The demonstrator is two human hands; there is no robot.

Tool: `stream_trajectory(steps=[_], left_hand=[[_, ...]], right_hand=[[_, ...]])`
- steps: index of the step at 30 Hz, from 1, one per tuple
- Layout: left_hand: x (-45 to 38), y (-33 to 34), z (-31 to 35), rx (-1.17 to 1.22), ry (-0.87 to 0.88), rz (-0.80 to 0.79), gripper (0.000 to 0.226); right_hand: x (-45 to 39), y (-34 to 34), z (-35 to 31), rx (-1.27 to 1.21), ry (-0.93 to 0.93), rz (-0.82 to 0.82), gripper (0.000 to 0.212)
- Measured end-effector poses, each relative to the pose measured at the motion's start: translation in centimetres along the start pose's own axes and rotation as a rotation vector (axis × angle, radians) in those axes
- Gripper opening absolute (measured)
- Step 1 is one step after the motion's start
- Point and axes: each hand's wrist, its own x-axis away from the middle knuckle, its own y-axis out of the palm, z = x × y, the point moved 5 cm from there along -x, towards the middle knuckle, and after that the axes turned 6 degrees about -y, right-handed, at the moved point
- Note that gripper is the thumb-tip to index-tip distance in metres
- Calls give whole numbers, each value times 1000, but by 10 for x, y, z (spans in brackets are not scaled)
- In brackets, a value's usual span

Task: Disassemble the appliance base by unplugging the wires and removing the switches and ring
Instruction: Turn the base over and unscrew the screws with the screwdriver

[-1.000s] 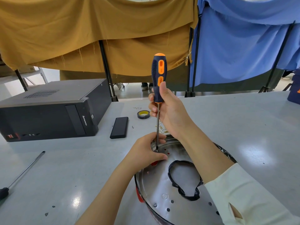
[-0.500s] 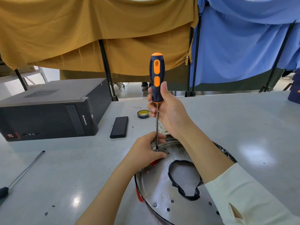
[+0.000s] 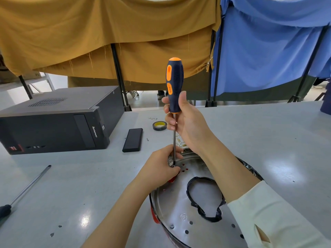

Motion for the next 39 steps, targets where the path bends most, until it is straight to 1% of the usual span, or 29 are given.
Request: stream_trajectory(steps=[3,9,13,16,19,20,26,28,31,34,35,37,39], left_hand=[[1,-1,3,-57,8,10,45],[3,-1,3,-120,0,38,39],[3,0,4,-148,9,27,38],[2,0,5,-163,12,17,38],[1,0,4,-170,10,2,39],[1,0,4,-173,12,0,38],[-1,1,0,-182,-1,31,33],[-1,2,-1,-176,-9,34,33],[-1,2,2,-191,13,38,33],[-1,-1,6,-201,31,64,28],[-1,-3,7,-196,36,88,28],[-1,-8,11,-182,42,143,27],[-1,-15,15,-169,54,178,26]], right_hand=[[0,-2,1,-30,12,-5,54],[0,-3,0,-73,30,7,55],[1,-4,-1,-94,27,-2,56],[1,-4,-3,-83,2,-19,53],[0,-9,-5,-44,-22,24,36],[0,-10,-5,-41,-22,40,33],[0,-11,-8,-104,-56,49,41],[-1,-13,-8,-95,-57,50,39],[-2,-16,-9,-13,-91,87,26],[-3,-21,-13,40,-130,143,13],[-3,-23,-16,63,-135,168,13],[-3,-26,-21,193,-130,232,25],[-1,-28,-30,470,-123,274,41]])
